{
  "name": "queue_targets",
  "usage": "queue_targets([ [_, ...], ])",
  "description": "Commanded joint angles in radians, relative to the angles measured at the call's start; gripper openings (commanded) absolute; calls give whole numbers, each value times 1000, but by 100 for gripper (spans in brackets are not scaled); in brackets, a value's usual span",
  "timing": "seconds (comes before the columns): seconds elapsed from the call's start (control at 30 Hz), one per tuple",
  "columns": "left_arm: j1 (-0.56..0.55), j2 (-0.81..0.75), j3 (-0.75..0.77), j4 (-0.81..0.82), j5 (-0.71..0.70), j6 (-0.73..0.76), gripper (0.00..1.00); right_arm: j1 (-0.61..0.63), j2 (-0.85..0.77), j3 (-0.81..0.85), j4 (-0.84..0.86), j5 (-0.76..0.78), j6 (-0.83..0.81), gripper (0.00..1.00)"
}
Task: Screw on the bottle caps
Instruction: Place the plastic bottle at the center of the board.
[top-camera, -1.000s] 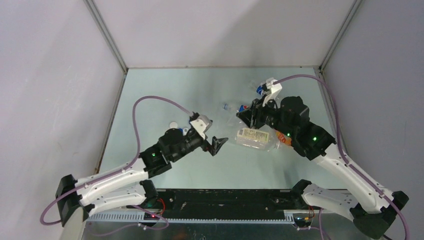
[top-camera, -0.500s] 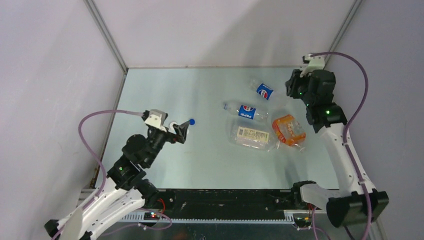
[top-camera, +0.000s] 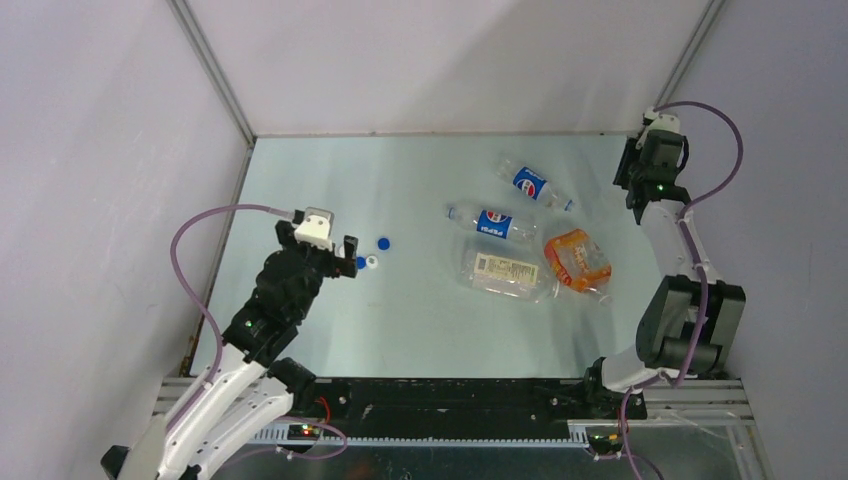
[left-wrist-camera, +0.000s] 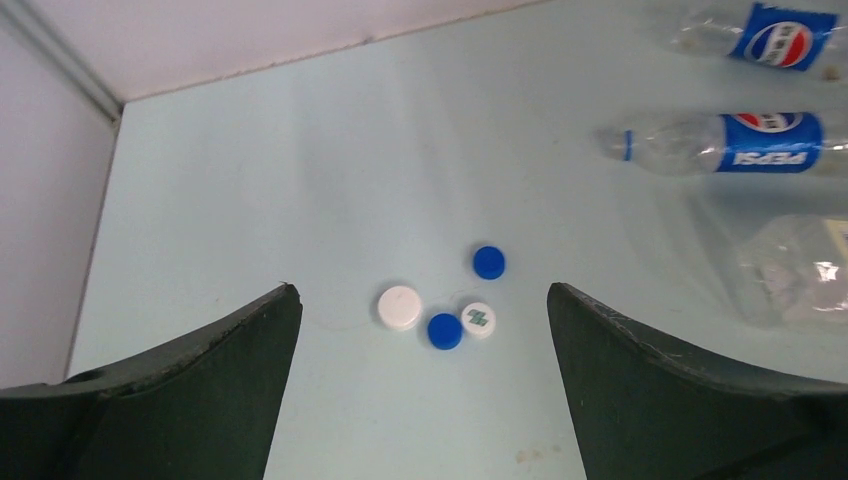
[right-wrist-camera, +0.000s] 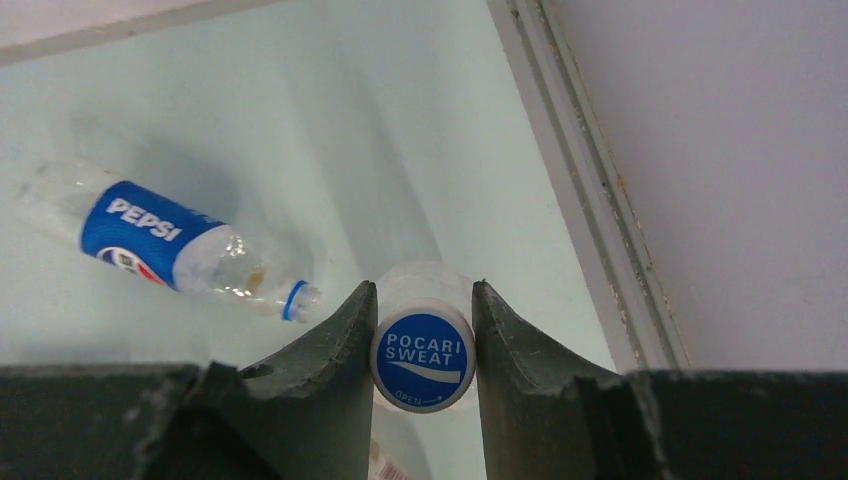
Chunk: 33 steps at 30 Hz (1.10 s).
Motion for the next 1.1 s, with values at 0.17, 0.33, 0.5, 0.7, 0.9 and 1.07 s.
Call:
queue_targets([
  [0.17, 92, 29, -16, 52, -14, 13, 100, -37, 89, 35, 104, -5, -27, 0],
  [0.33, 93, 39, -21, 60, -21, 14, 100, -38, 114, 35, 79, -15, -25, 2],
  [0.5, 94, 42, -23, 66, -21, 13, 100, -37, 114, 34, 68, -14, -28, 12],
  [0.7, 94, 44, -24, 69, -19, 15, 100, -35, 102, 34, 57, -10, -25, 46],
  [0.9, 94, 47, -24, 69, -17, 14, 100, -36, 85, 35, 62, -4, -27, 62],
  [1.07, 94, 46, -23, 69, -10, 10, 100, -36, 60, 35, 57, 1, -22, 71],
])
